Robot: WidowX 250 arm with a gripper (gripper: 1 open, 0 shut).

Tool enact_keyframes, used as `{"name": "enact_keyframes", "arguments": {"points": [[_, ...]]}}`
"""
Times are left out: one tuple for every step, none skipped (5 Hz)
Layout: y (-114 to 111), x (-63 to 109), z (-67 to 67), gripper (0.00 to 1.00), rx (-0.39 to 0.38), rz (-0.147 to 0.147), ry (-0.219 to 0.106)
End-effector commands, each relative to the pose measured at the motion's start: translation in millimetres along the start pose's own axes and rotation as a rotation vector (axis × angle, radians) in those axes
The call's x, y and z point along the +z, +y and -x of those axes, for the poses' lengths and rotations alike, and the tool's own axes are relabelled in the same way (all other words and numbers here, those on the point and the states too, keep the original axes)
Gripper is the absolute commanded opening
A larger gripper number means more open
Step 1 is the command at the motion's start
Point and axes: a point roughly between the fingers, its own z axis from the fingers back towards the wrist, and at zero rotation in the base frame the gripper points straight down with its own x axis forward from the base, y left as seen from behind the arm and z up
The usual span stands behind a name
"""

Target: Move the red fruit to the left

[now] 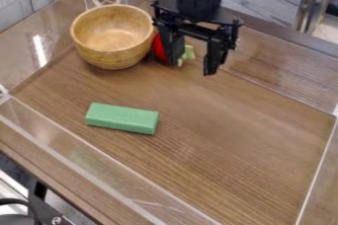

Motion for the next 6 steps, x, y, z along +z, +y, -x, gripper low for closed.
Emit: {"name": "enact_keyframes", "arguments": {"points": [[-2.5, 15.3, -2.9, 1.0, -0.016, -0.003, -0.065], [-4.2, 14.7, -2.3, 1.0, -0.023, -0.005, -0.068], [-5.1, 14.6, -2.5, 1.0, -0.03, -0.009, -0.08], [-6.6, 16.0, -1.9, 1.0, -0.034, -0.01, -0.093], [-7.3, 16.0, -2.0, 1.0, -0.038, -0.012, -0.102], [-7.6, 13.4, -2.7, 1.0, -0.04, -0.014, -0.1]]}}
